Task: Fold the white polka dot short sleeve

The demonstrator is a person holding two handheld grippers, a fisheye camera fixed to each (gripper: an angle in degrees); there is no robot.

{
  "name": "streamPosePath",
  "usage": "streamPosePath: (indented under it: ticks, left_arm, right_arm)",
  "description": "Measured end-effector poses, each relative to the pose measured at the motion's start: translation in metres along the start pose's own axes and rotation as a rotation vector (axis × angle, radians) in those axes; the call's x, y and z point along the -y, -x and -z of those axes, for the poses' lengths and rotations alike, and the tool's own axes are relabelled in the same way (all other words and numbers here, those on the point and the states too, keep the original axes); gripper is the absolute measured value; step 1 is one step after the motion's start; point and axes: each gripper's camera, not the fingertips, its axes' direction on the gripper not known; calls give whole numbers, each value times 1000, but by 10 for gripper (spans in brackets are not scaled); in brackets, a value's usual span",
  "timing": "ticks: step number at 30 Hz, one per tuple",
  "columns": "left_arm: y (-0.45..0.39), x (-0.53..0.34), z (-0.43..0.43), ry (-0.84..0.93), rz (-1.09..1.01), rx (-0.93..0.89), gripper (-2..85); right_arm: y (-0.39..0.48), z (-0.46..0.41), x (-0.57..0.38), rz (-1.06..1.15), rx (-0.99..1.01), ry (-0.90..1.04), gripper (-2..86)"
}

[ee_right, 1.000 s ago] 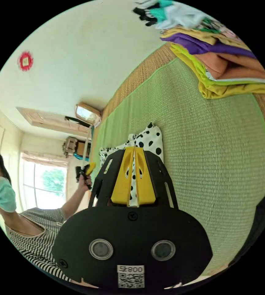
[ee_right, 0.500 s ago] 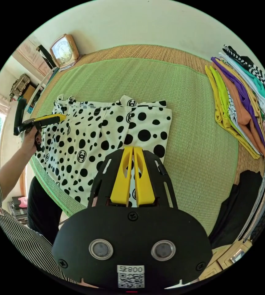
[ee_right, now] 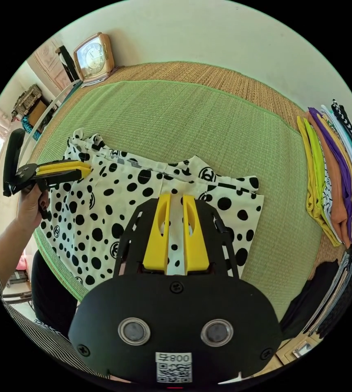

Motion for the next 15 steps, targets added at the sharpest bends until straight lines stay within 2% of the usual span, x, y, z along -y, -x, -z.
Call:
streamPosePath:
  ticks: [7, 15]
  left_arm:
    - [-7, -14, 5, -26, -3, -18, 5]
    - [-12, -29, 33, -132, -33, -33, 3]
  right_arm:
    - [11, 0, -7, 8, -39, -17, 6]
    - [6, 36, -26, -6, -3, -146, 2]
